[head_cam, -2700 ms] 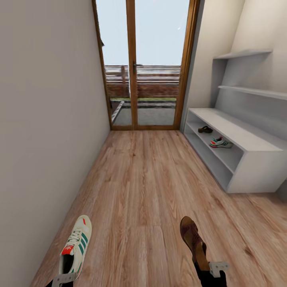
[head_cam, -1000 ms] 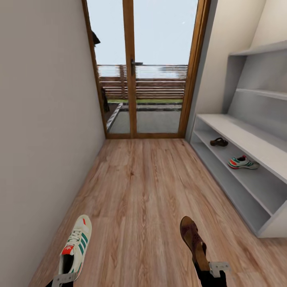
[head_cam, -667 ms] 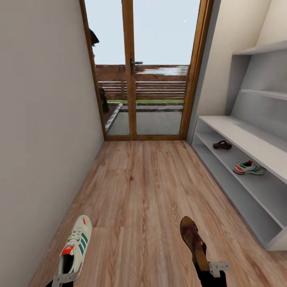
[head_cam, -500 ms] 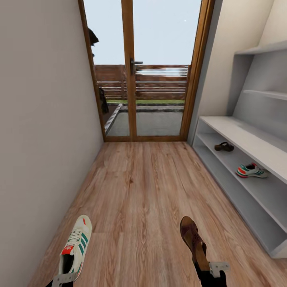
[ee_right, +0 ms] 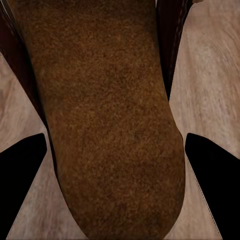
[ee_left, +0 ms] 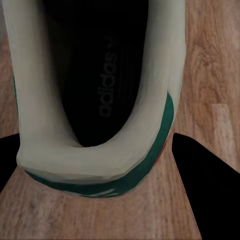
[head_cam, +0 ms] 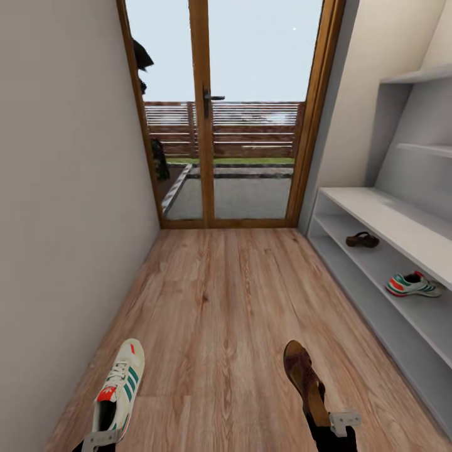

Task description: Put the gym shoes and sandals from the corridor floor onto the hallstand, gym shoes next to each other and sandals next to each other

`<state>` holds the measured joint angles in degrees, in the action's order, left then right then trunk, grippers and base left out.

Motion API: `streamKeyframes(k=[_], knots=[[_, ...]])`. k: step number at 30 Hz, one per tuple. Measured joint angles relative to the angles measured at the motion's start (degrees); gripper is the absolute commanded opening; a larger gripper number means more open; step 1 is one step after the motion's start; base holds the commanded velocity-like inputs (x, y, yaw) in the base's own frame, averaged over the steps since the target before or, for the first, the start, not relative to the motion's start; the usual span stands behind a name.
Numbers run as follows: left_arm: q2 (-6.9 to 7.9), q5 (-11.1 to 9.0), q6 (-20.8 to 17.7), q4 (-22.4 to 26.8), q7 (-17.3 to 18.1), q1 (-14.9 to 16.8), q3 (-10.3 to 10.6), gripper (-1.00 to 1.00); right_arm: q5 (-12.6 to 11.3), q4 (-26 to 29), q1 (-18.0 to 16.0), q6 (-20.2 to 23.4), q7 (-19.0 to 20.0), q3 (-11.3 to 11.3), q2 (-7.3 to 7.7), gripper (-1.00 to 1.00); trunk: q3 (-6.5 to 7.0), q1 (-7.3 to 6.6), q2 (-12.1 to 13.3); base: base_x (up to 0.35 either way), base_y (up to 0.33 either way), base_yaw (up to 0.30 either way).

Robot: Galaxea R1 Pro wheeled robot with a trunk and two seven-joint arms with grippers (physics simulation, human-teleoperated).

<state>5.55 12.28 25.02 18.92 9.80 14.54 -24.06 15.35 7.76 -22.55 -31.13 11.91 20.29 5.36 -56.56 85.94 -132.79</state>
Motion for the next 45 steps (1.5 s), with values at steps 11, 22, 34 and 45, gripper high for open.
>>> streamKeyframes(k=[11,22,34,45], knots=[[-0.01,0.0,0.0,0.0,0.0,0.0,0.0,-1.0,-0.01,0.0,0.0,0.0,0.0,0.0,0.0,-1.0,0.0,0.0,0.0,0.337,0.0,0.0],[-0.07,0.0,0.0,0.0,0.0,0.0,0.03,-1.0,0.02,0.0,0.0,0.0,0.0,0.0,0.0,-1.0,0.0,0.0,0.0,0.337,0.0,0.0],[-0.07,0.0,0.0,0.0,0.0,0.0,0.0,-1.0,0.02,0.0,0.0,0.0,0.0,0.0,0.0,-1.0,0.0,0.0,0.0,0.337,0.0,0.0],[-0.07,0.0,0.0,0.0,0.0,0.0,0.04,-1.0,-0.04,0.0,0.0,0.0,0.0,-0.01,-0.07,-1.0,0.0,0.0,0.0,0.337,0.0,0.0]])
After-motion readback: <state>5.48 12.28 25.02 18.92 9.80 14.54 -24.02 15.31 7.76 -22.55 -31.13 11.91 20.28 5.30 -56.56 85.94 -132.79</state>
